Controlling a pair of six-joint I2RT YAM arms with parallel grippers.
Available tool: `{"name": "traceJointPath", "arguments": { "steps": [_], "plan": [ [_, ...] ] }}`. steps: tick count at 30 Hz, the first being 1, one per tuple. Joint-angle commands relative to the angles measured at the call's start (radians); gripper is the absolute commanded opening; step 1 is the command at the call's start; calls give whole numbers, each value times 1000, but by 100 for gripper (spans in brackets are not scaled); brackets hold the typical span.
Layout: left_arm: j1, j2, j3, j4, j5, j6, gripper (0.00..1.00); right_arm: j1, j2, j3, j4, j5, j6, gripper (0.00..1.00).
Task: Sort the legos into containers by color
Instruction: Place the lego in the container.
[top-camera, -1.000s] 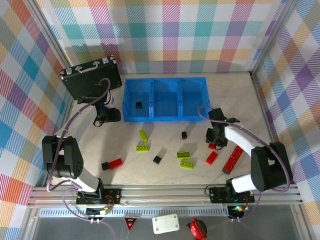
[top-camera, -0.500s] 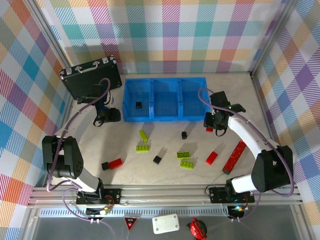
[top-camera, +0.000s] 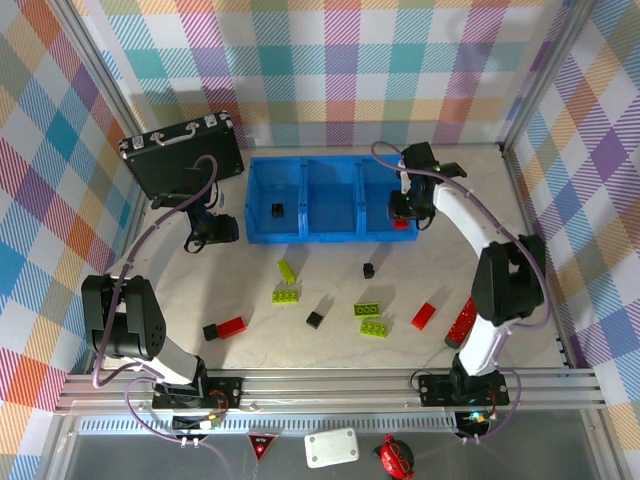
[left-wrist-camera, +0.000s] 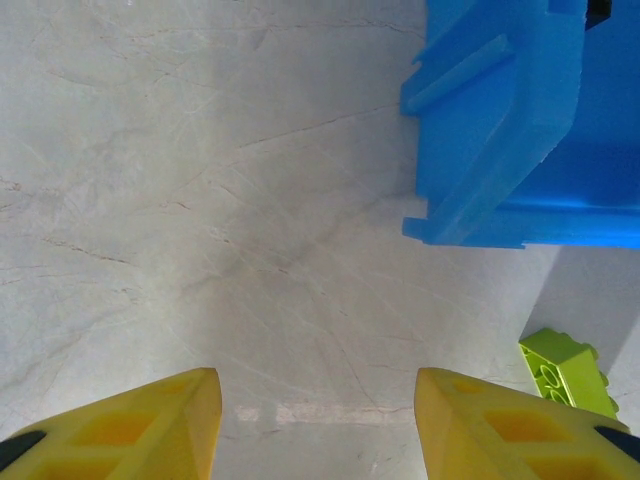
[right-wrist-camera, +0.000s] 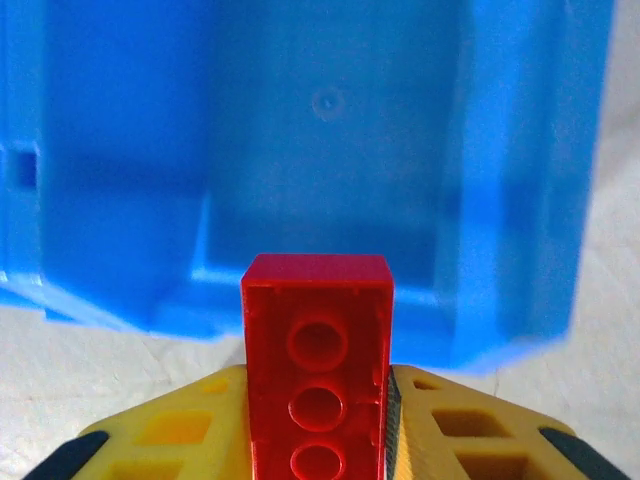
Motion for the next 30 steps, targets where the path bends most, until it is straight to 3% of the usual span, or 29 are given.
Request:
{"name": "traceJointPath", "arguments": {
  "steps": [1,13,30],
  "plan": [
    [14,-40,11,-3,-27,16,54,-6,80,114,-45,-28,-62,33],
    [14,-39,3,6,-39,12,54,-13,392,439,-123,-20,-133,32],
    [14,-26,4,3,-31,11,54,-24,581,593,-128,-10,-99,33]
  ]
}}
